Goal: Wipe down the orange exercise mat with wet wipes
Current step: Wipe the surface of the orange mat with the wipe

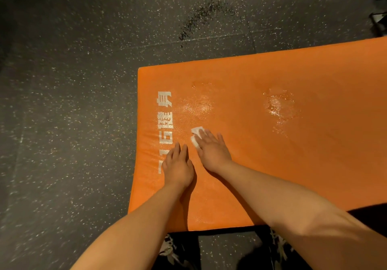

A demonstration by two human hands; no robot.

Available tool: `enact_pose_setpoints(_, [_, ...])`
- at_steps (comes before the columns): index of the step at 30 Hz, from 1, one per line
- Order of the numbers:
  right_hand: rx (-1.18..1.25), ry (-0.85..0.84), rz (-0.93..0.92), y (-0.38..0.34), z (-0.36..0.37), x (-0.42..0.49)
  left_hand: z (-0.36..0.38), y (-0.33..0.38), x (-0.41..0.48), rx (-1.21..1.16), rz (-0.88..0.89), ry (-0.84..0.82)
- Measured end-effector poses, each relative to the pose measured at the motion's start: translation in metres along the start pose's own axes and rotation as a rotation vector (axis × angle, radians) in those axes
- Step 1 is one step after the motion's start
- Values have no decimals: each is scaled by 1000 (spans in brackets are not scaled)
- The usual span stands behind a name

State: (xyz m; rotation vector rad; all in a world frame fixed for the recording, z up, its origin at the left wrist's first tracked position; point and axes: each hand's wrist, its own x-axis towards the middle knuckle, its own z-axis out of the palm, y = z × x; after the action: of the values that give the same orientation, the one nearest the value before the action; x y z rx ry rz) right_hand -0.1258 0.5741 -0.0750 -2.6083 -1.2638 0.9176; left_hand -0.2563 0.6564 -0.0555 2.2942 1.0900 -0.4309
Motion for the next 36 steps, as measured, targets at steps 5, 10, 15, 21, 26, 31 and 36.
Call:
enact_pose_setpoints(5, [106,22,125,-13,8,-17,6,8,-4,13,-28,-15])
enact_pose_setpoints(10, [98,9,31,-15,16,-26,6,9,-5,19,-16,-28])
enact_pose_setpoints(15, [94,84,250,0,10,-30,4,14,-5,48,-31,-39])
enact_pose_setpoints(21, [39,-24,-4,-5,17,-41,9,11,-10,42,-10,3])
enact_pose_setpoints(26, [47,31,258,31,-5,-25,10,10,-9,58,5,33])
enact_pose_setpoints(31, [89,-21,158,0,-1,-10,9,8,0,-17,-12,152])
enact_pose_setpoints(36, [2,-127,-216,-14,1,7,7,1,19,-6,-150,250])
